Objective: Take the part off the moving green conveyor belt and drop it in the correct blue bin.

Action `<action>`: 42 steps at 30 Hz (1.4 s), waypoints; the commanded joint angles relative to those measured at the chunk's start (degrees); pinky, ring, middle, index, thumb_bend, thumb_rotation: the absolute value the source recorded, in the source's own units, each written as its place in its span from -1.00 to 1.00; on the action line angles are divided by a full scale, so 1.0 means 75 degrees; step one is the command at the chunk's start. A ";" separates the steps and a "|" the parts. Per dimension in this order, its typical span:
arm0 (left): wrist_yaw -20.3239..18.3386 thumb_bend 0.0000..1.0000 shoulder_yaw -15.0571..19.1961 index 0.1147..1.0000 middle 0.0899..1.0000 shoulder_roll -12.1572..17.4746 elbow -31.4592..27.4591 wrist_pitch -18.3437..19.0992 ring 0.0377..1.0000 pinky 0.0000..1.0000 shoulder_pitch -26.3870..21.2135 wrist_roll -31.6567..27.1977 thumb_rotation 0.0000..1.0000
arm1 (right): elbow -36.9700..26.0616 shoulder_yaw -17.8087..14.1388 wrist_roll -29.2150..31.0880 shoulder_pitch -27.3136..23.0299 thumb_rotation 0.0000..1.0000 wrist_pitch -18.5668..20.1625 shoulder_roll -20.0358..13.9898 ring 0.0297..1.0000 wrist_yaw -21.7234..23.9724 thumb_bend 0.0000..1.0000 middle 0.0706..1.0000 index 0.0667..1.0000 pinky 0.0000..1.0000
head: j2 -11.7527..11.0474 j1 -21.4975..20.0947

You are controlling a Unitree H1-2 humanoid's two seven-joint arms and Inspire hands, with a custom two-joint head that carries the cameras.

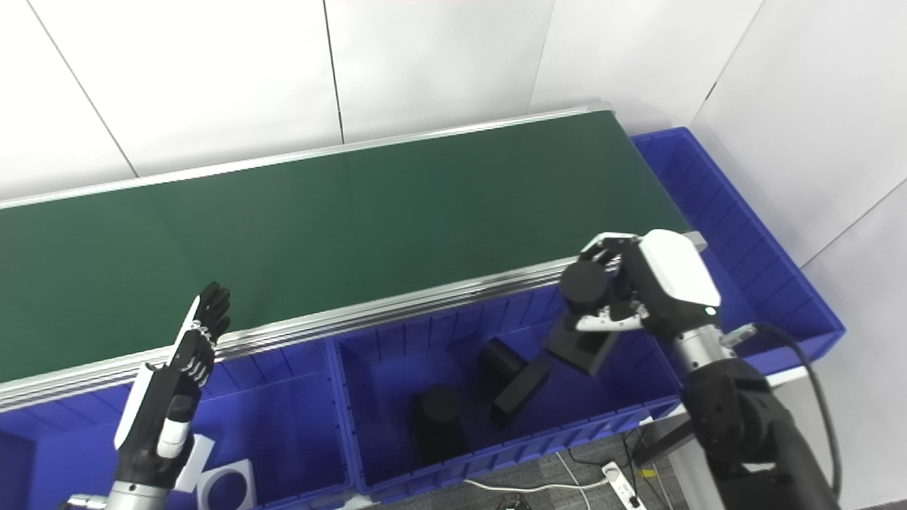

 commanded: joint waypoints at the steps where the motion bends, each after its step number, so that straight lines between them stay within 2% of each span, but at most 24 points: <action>1: -0.0069 0.36 0.0098 1.00 1.00 0.0032 -0.0175 -0.0250 1.00 1.00 -0.0027 0.0024 0.99 | 0.0106 -0.0147 -0.0031 -0.0067 -1.00 0.0122 -0.0273 -0.44 -0.0049 0.05 -0.14 -0.10 -0.50 | 0.0000 -0.0006; 5: -0.0130 0.39 0.0155 1.00 1.00 0.0034 -0.0151 -0.0249 1.00 1.00 -0.0013 0.0061 0.99 | 0.0542 -0.0149 -0.0056 -0.0129 -1.00 -0.0018 -0.0350 -0.42 -0.0249 0.04 -0.26 -0.02 -0.48 | -0.0004 -0.0008; 10: -0.0110 0.36 0.0170 1.00 1.00 0.0009 -0.0126 -0.0255 1.00 1.00 -0.0016 0.0150 0.99 | 0.1066 -0.0069 -0.0233 -0.0208 -1.00 -0.0190 -0.0373 -0.35 -0.0604 0.04 -0.25 0.00 -0.43 | -0.0001 0.0072; 13: -0.0201 0.34 0.0170 1.00 0.99 0.0005 -0.0056 -0.0256 1.00 0.98 -0.0043 0.0045 0.99 | 0.1659 0.0134 -0.0453 -0.0341 -1.00 -0.0392 -0.0333 -0.38 -0.1045 0.04 -0.26 -0.01 -0.45 | -0.0029 0.0082; 16: -0.0327 0.34 0.0197 1.00 0.99 -0.0006 -0.0013 -0.0256 1.00 1.00 -0.0061 -0.0090 0.97 | 0.2053 0.0341 -0.0599 -0.0466 -1.00 -0.0276 -0.0306 -0.31 -0.1237 0.04 -0.23 -0.01 -0.40 | -0.0036 0.0075; 21: -0.0226 0.36 0.0193 1.00 0.97 -0.0010 -0.0111 -0.0256 0.98 0.96 -0.0054 0.0161 0.97 | 0.2970 0.0737 -0.0779 -0.0805 -1.00 -0.0559 -0.0359 -0.26 -0.1802 0.04 -0.21 -0.01 -0.35 | -0.0038 0.0143; 24: -0.0152 0.36 0.0176 1.00 0.97 -0.0024 -0.0145 -0.0257 0.97 0.94 -0.0040 0.0277 0.98 | 0.3608 0.0961 -0.0821 -0.1046 -1.00 -0.0788 -0.0415 -0.33 -0.2195 0.04 -0.24 0.00 -0.41 | -0.0043 0.0205; 30: -0.0213 0.34 0.0201 1.00 0.97 -0.0031 -0.0208 -0.0254 0.98 0.96 0.0009 0.0149 0.96 | 0.4620 0.1263 -0.0609 -0.1389 -1.00 -0.1065 -0.0317 -0.34 -0.2711 0.04 -0.24 -0.01 -0.42 | -0.0032 0.0310; 39: -0.0222 0.33 0.0204 1.00 0.95 -0.0052 -0.0402 -0.0250 0.97 0.94 0.0118 0.0133 0.95 | 0.5315 0.1575 -0.0304 -0.1679 -1.00 -0.0959 -0.0034 -0.28 -0.3116 0.04 -0.23 -0.02 -0.37 | 0.0035 0.0414; 42: -0.0241 0.32 0.0225 1.00 0.95 -0.0055 -0.0468 -0.0256 0.98 0.96 0.0156 0.0090 0.93 | 0.5310 0.1634 -0.0248 -0.1700 -1.00 -0.0737 0.0024 -0.23 -0.3059 0.05 -0.21 -0.03 -0.32 | 0.0051 0.0408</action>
